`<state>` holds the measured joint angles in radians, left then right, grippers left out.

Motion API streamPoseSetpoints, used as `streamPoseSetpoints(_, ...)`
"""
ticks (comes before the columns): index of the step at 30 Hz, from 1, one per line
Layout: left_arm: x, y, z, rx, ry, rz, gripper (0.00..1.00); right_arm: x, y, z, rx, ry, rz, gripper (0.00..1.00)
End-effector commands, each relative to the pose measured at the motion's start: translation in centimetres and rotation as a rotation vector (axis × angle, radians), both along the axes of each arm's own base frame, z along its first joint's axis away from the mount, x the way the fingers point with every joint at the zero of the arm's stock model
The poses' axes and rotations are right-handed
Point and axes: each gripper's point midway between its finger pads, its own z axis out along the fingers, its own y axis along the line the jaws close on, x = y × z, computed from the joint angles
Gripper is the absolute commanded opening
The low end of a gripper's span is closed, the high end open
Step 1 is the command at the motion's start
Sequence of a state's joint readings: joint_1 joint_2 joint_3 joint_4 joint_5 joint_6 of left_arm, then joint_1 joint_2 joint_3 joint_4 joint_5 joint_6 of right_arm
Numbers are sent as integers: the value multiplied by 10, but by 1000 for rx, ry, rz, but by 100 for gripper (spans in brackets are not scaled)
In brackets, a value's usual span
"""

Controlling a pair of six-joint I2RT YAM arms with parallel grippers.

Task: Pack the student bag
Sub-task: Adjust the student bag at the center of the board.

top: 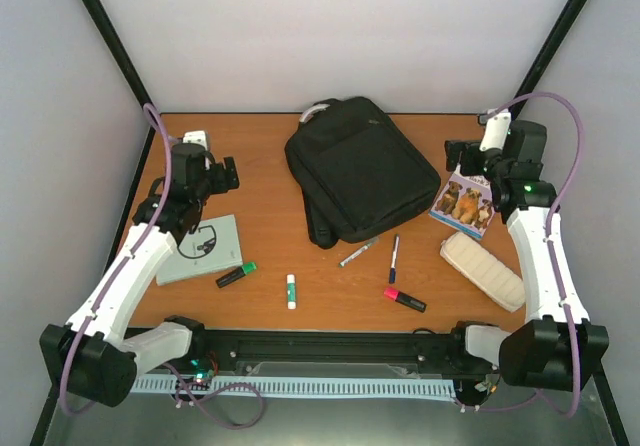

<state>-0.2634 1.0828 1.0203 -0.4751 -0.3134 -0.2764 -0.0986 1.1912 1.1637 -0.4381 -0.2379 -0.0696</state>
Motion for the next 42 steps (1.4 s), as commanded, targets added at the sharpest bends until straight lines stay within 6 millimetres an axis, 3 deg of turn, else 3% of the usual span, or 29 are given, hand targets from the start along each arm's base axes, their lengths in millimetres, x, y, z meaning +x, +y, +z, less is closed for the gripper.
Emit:
streamPoseSetpoints(1,14,-13,-9,-123,11,-63,99,-3,17,-18,19,47,68,100)
streamPoseSetpoints(10,61,-31,-42,-271,169,-122,100,-14,54,-59,-2,161,295,100)
streamPoseSetpoints(23,173,-68,-96,-401,289,-241,99,-30,106,-147,-48,440,578,81)
streamPoseSetpoints(28,206,-85,-124,-468,326,-290,100,-37,106,-170,-91,533,588,77)
streamPoseSetpoints(35,242,-103,-162,-533,349,-307,97,-59,90,-197,-172,646,562,74)
streamPoseSetpoints(42,268,-134,-177,-580,354,-381,85,-77,75,-223,-235,762,530,67)
